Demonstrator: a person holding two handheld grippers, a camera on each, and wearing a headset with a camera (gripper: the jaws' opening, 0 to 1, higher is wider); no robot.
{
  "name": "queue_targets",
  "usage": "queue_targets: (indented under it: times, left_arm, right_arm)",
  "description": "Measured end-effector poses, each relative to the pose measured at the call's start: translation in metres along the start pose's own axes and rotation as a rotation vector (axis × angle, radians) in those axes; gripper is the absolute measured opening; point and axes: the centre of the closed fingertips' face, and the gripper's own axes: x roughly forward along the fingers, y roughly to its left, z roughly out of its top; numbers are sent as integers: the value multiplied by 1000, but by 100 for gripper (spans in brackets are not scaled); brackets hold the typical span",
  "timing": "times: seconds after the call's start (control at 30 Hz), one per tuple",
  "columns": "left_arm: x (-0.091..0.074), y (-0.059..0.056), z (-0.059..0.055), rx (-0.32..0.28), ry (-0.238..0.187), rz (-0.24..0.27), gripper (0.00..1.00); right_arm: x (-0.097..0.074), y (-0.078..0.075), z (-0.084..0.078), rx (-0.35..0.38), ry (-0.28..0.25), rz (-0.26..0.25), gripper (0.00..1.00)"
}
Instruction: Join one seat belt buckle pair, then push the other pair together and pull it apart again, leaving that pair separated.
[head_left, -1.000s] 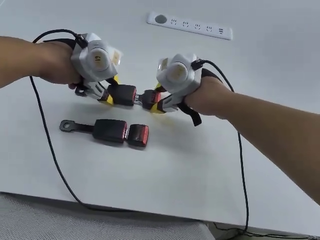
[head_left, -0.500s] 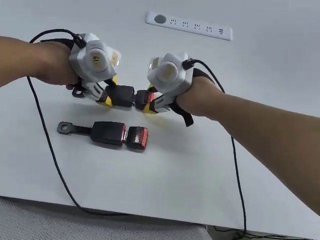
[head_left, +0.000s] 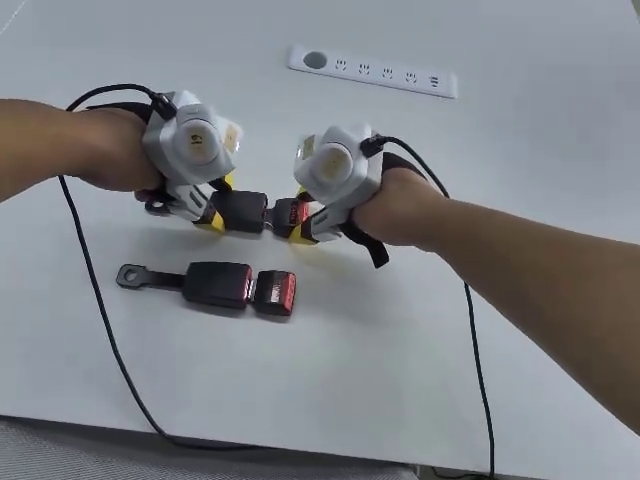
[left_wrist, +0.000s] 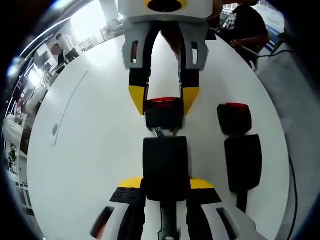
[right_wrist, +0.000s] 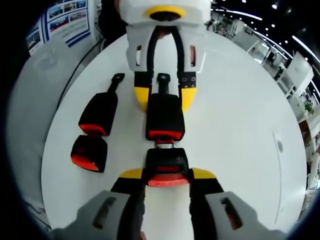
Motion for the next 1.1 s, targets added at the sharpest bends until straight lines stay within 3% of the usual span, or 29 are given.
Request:
queue_targets:
  times: [0.13, 0.37, 0.5, 0.8, 1.0, 1.1]
  left_arm:
    - [1, 1, -1, 0, 1, -10, 31]
    - [1, -1, 0, 2, 19, -6, 31]
    - [0, -2, 0, -7, 24, -3, 31]
    - [-1, -2, 1, -9, 27, 1, 31]
    - [0, -2, 2, -5, 41, -3, 32]
    - [-1, -1, 2, -10, 40, 2, 32]
  right_arm:
    - [-3, 1, -6, 0, 20, -7, 33]
    - [-7, 3, -9, 11, 0, 0, 34]
    - [-13, 3, -21, 25, -3, -8, 34]
    - [-47, 11, -74, 51, 10, -47, 35]
    - [-68, 16, -114, 98, 31, -45, 35]
    - [-76, 11, -134, 128, 49, -44, 35]
